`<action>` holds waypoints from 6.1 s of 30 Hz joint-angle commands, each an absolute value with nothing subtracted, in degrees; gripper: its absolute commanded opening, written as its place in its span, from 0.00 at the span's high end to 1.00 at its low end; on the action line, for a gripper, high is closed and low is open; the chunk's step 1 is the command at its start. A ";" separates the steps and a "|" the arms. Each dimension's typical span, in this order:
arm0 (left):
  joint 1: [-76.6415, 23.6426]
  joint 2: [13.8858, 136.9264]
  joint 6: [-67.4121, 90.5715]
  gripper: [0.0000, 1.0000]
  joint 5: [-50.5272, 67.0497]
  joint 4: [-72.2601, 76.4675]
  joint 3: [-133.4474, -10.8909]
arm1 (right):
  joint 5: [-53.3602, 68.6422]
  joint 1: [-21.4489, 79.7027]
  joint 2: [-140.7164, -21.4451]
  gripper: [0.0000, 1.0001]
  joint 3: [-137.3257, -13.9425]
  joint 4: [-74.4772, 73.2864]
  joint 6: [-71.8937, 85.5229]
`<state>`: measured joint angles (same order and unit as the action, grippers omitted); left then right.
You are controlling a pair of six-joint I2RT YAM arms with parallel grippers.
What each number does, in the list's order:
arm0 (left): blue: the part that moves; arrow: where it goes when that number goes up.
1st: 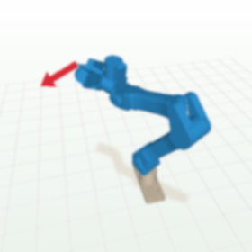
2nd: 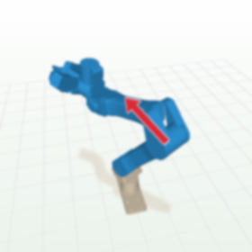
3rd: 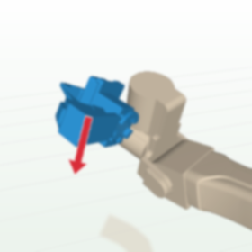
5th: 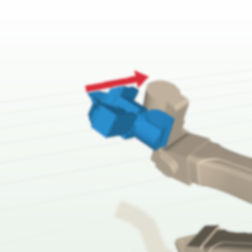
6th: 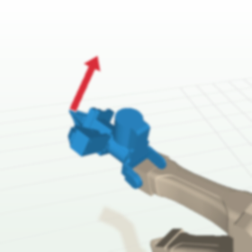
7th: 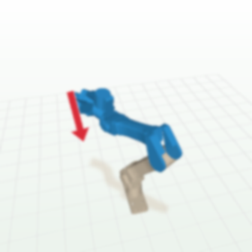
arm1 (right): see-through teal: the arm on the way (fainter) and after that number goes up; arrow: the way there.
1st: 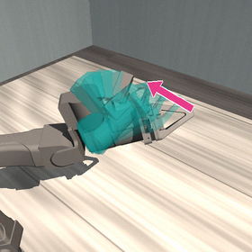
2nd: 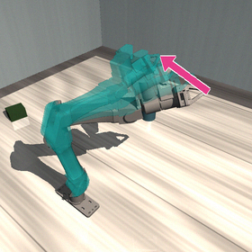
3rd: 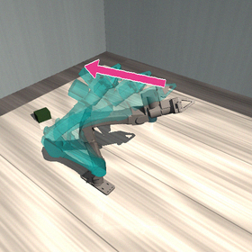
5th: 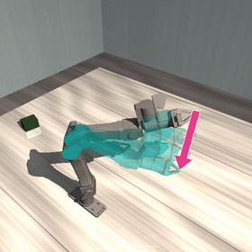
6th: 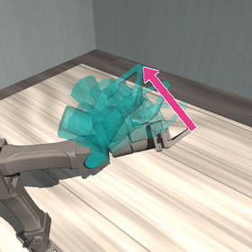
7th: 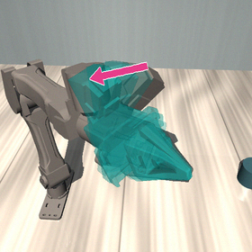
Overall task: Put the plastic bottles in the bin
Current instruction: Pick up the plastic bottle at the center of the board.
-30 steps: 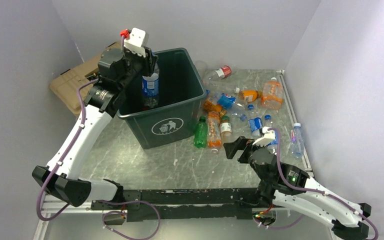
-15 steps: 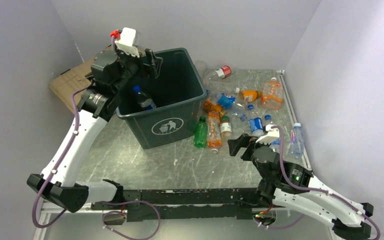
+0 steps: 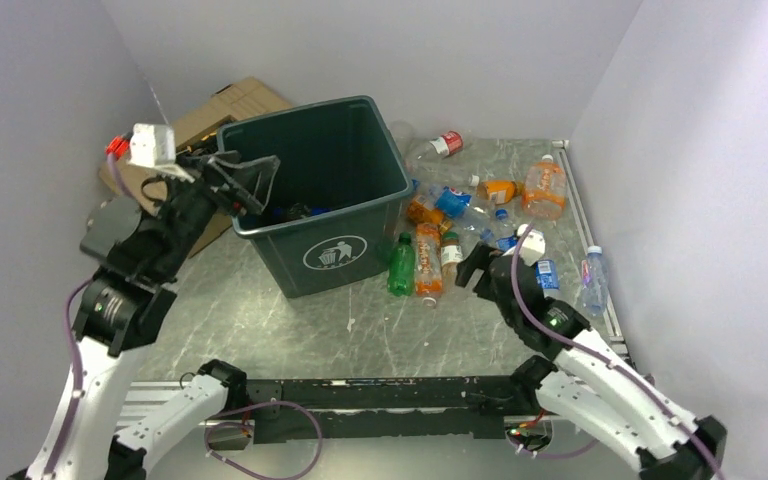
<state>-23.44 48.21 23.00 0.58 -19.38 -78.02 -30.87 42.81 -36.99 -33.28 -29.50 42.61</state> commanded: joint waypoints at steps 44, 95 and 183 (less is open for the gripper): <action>-23.38 33.34 35.55 0.18 5.26 -32.28 -72.43 | 1.35 19.41 -74.08 0.21 -26.96 5.36 36.54; -23.38 44.76 32.97 0.13 14.19 -20.23 -80.05 | 20.58 29.79 -27.27 0.56 -49.98 -10.37 26.29; -23.91 51.54 40.01 1.00 31.74 2.99 -76.51 | 5.47 60.73 -56.98 0.00 -70.19 1.37 21.97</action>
